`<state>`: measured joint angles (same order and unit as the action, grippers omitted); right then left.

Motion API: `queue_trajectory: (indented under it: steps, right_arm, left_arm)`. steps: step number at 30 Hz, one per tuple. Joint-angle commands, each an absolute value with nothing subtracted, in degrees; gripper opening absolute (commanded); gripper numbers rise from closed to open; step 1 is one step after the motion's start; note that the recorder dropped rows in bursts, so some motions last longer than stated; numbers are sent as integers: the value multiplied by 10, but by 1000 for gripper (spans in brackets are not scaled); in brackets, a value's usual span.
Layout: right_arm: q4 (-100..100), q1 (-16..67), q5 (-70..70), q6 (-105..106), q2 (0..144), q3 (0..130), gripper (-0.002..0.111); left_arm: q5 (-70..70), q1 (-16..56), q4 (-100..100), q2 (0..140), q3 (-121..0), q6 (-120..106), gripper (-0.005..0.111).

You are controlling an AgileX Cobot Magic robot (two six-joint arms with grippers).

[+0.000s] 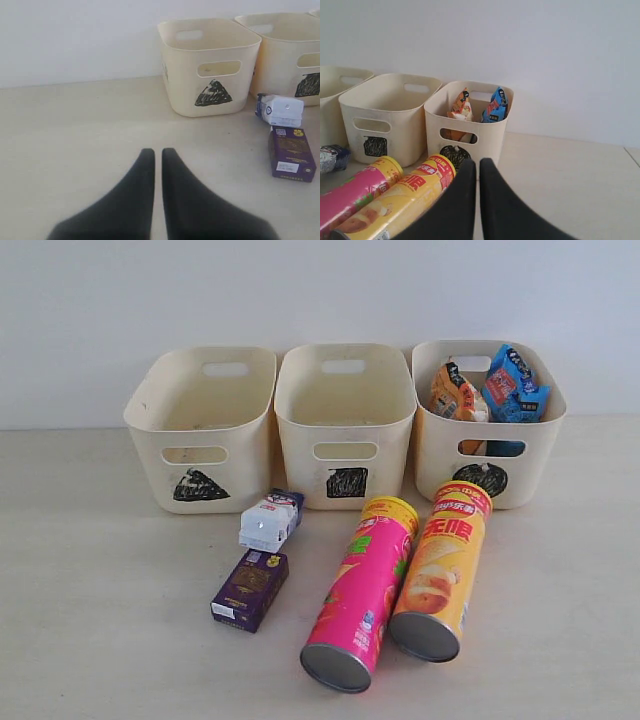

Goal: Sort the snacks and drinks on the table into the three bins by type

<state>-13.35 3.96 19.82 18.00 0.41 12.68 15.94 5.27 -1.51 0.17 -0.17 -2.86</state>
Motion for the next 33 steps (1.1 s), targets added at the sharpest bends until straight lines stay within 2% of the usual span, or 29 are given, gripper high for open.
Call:
queue_trajectory:
  steps: [1,7,21,33]
  right_arm:
    - [-121,40,187,155,0,106,0]
    - [-6,40,170,-17,0,60,0]
    - [-11,40,166,19,0,0,0]
    - [-13,40,175,19,0,0,0]
  left_arm:
    - [155,56,-21,0,0,-31,4]
    - [155,56,-21,0,0,-31,4]
    - [155,56,-21,0,0,-31,4]
    - [155,56,-21,0,0,-31,4]
